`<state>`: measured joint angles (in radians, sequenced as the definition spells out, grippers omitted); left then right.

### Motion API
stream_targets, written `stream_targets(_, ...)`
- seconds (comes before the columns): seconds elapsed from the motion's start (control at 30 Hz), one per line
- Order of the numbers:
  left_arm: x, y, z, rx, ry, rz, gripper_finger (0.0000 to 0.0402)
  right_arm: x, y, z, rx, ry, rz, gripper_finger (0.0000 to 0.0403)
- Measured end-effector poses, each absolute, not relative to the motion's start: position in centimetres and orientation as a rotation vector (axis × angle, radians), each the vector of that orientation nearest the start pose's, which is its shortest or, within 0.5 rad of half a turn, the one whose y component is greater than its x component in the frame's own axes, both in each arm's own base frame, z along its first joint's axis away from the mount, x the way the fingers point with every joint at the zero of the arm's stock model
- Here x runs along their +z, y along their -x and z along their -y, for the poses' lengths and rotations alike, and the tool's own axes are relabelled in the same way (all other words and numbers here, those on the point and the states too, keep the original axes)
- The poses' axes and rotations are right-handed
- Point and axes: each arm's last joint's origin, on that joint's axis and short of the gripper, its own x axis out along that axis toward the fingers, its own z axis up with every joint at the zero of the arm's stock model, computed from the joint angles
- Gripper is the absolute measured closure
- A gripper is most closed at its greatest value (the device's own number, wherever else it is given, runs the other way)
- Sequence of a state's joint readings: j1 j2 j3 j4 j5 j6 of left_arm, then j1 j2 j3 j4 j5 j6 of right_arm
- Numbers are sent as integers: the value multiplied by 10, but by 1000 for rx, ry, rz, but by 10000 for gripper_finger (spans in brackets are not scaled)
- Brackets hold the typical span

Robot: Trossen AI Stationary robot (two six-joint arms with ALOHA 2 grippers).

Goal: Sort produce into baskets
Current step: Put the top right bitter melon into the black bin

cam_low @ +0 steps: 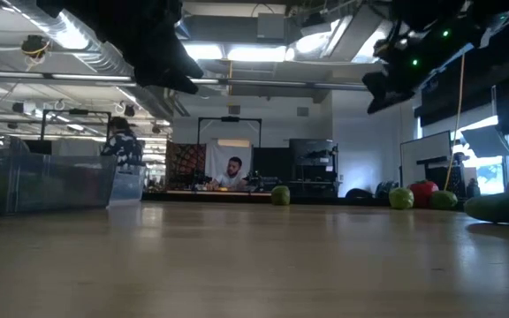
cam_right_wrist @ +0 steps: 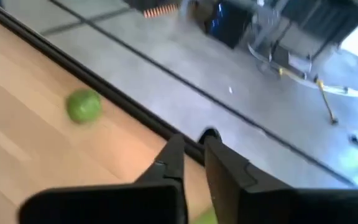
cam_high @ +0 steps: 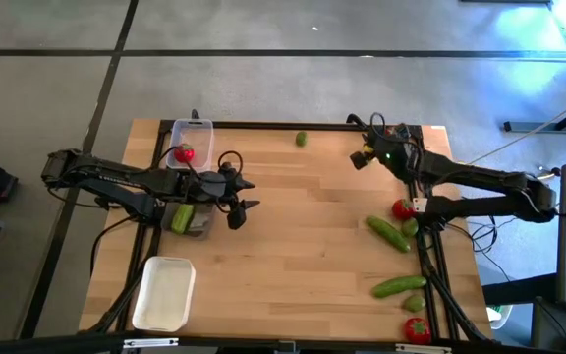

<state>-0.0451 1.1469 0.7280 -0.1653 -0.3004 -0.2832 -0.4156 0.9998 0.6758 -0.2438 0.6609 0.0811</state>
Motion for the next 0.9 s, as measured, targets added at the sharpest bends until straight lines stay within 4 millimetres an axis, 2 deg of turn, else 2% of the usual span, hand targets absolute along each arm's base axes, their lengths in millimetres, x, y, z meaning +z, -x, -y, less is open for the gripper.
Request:
stream_targets(0.3,247,-239,2,330,181,-536,155,235,-161,135,-1121,-200,-686,203)
stream_targets(0.47,247,-239,2,330,181,-536,155,221,-152,150,-1205,-275,-769,144)
stream_targets(0.63,247,-239,2,329,179,-536,155,216,-153,154,-1212,-284,-795,118)
stream_targets(0.9,247,-239,2,328,175,-538,155,215,-153,153,-1174,-317,-796,114)
